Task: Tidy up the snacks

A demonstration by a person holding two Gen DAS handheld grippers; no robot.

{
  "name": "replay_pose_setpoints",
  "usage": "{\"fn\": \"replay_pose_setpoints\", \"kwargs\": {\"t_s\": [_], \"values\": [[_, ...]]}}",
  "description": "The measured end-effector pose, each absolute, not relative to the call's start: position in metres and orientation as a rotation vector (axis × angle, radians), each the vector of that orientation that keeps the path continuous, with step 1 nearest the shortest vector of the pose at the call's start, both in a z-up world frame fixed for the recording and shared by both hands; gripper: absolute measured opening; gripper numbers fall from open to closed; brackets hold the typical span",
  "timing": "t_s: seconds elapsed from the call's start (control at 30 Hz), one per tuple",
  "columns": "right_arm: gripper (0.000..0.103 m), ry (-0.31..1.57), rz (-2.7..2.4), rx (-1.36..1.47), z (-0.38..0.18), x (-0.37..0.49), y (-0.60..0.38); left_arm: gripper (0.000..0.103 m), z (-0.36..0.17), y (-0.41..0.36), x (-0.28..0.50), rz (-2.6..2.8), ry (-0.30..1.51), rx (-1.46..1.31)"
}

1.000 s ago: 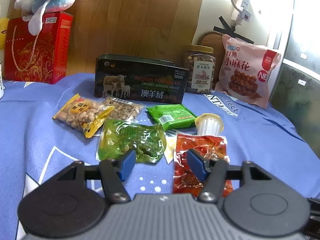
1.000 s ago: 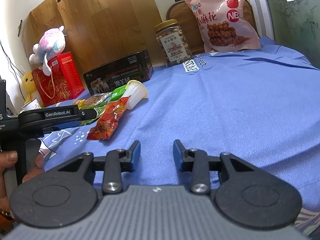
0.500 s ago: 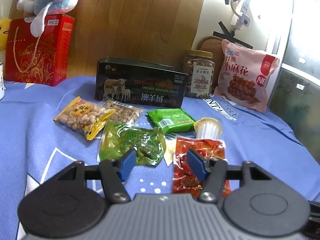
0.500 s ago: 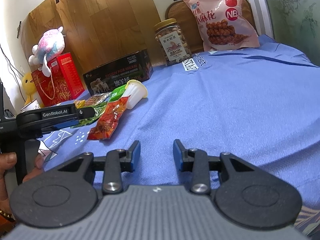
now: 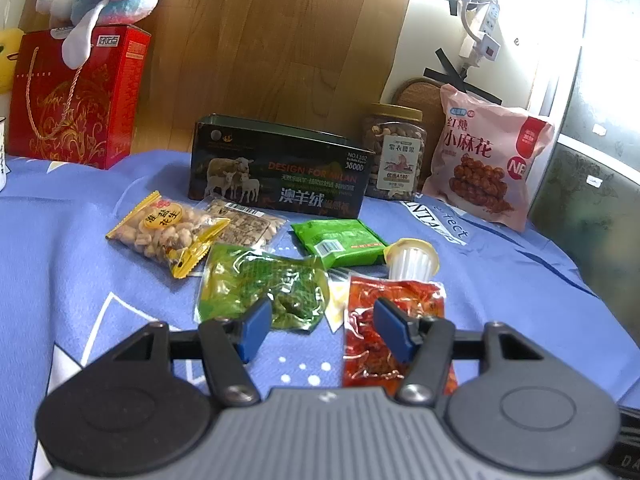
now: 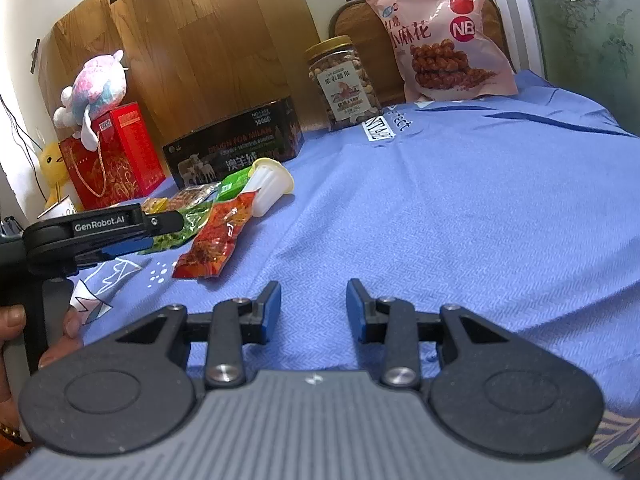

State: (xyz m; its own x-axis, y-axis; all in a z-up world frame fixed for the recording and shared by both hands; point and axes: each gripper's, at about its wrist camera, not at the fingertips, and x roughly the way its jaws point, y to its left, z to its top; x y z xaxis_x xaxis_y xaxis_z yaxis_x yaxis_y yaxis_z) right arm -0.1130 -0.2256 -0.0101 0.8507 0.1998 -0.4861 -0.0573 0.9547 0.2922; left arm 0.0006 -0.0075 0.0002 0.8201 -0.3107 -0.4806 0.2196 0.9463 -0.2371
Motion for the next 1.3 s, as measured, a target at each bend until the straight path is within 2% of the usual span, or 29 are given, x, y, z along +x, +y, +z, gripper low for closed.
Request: {"fn": "replay_pose_setpoints", "kwargs": {"t_s": [0.27,0.37,0.5,1.3], "values": [[0.039,0.512,0.162,0.228,-0.001,-0.113,-0.234,0.057,0.0,-0.007,0.0,-0.297,0.536,-0.176],[0.039,0.501,0.167,0.303,-0.001,-0.116,-0.239,0.057,0.0,-0.011,0.003,-0.298,0.552,-0.161],[0.039,0.475,0.177,0.233,0.005,-0.123,-0.229,0.057,0.001,-0.009,-0.001,-0.296,0.531,-0.167],[0.039,0.484,0.216,0.206,0.004,-0.125,-0.221,0.057,0.001,-0.012,0.002,-0.277,0.55,-0.147]]}}
